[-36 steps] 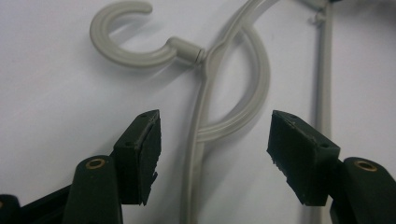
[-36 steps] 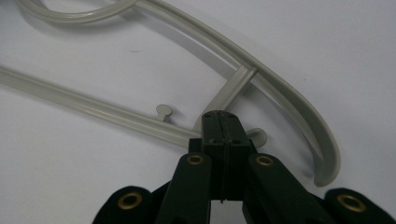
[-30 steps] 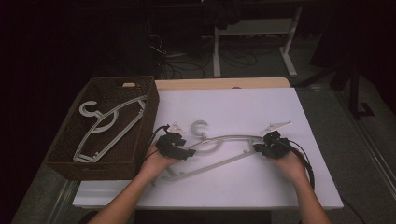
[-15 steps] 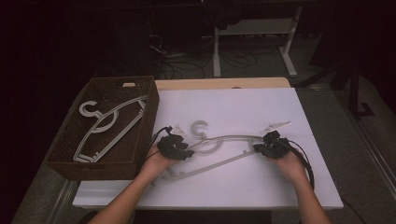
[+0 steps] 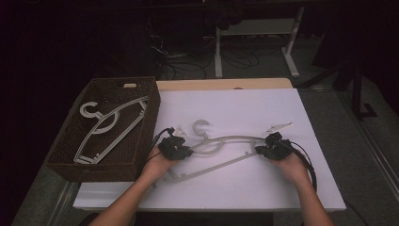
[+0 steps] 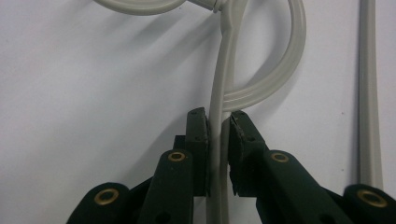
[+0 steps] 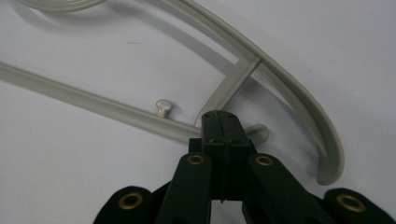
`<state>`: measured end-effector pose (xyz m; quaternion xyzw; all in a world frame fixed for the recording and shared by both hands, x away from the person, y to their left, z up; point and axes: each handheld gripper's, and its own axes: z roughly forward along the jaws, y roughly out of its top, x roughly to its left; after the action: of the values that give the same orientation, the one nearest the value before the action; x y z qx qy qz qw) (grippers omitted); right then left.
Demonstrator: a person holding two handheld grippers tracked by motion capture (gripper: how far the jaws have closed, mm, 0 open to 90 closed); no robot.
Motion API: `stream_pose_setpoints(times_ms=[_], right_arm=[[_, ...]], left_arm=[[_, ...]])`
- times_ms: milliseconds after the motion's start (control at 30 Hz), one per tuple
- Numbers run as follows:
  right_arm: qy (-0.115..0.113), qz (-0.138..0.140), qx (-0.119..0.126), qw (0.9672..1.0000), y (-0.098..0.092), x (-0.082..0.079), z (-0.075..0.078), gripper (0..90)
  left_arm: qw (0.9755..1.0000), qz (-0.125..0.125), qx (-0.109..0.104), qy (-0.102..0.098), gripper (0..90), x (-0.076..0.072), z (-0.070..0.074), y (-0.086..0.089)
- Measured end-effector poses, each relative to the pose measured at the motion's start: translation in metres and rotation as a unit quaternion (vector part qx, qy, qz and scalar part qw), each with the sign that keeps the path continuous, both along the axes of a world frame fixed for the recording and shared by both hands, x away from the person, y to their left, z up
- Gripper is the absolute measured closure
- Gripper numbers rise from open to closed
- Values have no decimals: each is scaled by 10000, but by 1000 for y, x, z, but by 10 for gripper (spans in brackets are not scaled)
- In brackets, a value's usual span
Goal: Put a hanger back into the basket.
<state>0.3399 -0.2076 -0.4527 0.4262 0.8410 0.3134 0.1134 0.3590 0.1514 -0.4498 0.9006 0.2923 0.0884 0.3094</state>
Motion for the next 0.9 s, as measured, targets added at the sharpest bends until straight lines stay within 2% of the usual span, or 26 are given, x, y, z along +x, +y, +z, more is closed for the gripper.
stream_pose_setpoints(times_ms=[133, 233, 367, 400, 500, 600, 733, 900], right_arm=[[5, 10, 23, 10000, -1, 0, 1, 893], [-27, 23, 142, 9999, -3, 0, 4, 891], [-79, 52, 335, 9994, -8, -3, 11, 846], [-123, 71, 422, 9990, -10, -5, 14, 827], [-162, 92, 605, 9980, -13, -11, 20, 724], [-206, 130, 616, 9978, -15, -19, 23, 586], [-304, 121, 628, 9975, -18, -28, 27, 424], [-349, 91, 723, 9967, -24, -33, 27, 273]], left_arm=[[10000, -46, -42, 39, 811, 1, 0, 1], [9995, -69, -197, 220, 821, 2, 0, 3], [9991, 38, -378, 178, 825, 2, 5, 3], [9992, 44, -367, 140, 825, 2, 6, 3], [9989, 140, -448, 73, 825, 3, 12, 2], [9988, 196, -439, 14, 826, 4, 18, 1], [9982, 272, -535, -66, 827, 4, 31, 0], [9973, 337, -647, -122, 828, 4, 53, -3]])
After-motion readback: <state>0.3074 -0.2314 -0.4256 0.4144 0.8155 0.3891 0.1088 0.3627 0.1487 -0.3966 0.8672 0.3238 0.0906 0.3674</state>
